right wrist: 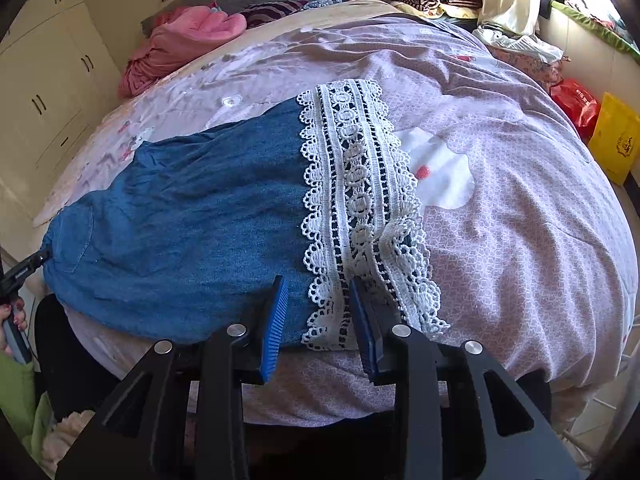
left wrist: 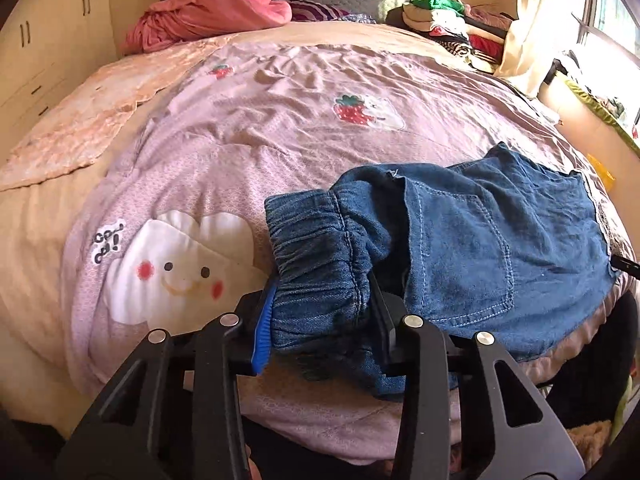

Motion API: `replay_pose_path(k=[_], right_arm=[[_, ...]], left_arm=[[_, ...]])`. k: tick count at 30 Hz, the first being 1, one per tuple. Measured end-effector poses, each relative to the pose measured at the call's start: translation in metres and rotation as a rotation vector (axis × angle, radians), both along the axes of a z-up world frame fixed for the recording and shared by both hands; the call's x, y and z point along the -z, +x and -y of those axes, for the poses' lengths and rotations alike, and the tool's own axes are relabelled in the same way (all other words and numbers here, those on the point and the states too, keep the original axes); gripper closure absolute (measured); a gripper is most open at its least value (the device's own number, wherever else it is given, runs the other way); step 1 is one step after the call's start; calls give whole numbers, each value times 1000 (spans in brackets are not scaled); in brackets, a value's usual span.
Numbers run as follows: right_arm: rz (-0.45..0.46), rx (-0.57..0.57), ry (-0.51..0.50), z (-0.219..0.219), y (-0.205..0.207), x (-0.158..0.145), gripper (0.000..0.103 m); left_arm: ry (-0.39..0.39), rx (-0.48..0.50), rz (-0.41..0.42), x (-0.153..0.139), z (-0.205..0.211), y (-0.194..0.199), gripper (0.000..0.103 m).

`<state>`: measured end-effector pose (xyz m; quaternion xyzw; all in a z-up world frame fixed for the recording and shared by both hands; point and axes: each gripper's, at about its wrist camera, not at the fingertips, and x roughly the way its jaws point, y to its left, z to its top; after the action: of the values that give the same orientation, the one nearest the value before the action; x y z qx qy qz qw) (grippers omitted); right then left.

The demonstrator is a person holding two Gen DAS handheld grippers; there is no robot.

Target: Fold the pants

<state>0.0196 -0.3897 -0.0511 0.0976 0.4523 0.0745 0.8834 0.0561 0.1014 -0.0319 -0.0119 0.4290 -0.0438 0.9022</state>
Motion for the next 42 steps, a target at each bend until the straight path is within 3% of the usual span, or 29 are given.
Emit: replay_pose_path(k=[3,6,8,10,12,15,18,24,29,32,36,37,38,40,42], right_arm=[[-1,-1,-8,-1,1,2,72],[-4,-7,4,1,1,0,71],[1,-8,23,4,-1,-6,69],[36,-6,46,8,-3,-19,57],[82,-1,52,13,-1,-34,53],[118,-9,47,21,19,-52,52],[120,-22,48,31,56,-58,52],[32,-13,132,59,132,-37,52],[-48,-32,183,67,166,-9,51],[-64,-76,209,60,173,2,58],[-38,-135,161,44,168,2,69],[-27,-145,151,42,166,0,75],[-12,-154,150,42,164,-2,81],[32,-160,150,42,158,-9,84],[85,-154,153,45,151,-20,86]], left_arm=[[21,11,-33,18,4,2,66],[-9,-3,-39,18,1,-2,58],[7,-20,-42,7,-3,-7,45],[24,-29,-2,-13,-7,-15,41],[45,-36,51,-35,-7,-21,37],[-5,40,113,-65,10,-9,32],[-54,133,119,-72,44,21,31],[-166,320,5,-49,135,92,31],[-73,364,-70,-14,181,133,31],[-79,360,-129,3,184,152,32],[-134,369,-196,20,185,164,49],[-142,372,-200,22,185,164,57],[-159,376,-203,21,186,164,76],[-207,390,-213,19,187,165,92],[-188,393,-186,13,192,161,96]])
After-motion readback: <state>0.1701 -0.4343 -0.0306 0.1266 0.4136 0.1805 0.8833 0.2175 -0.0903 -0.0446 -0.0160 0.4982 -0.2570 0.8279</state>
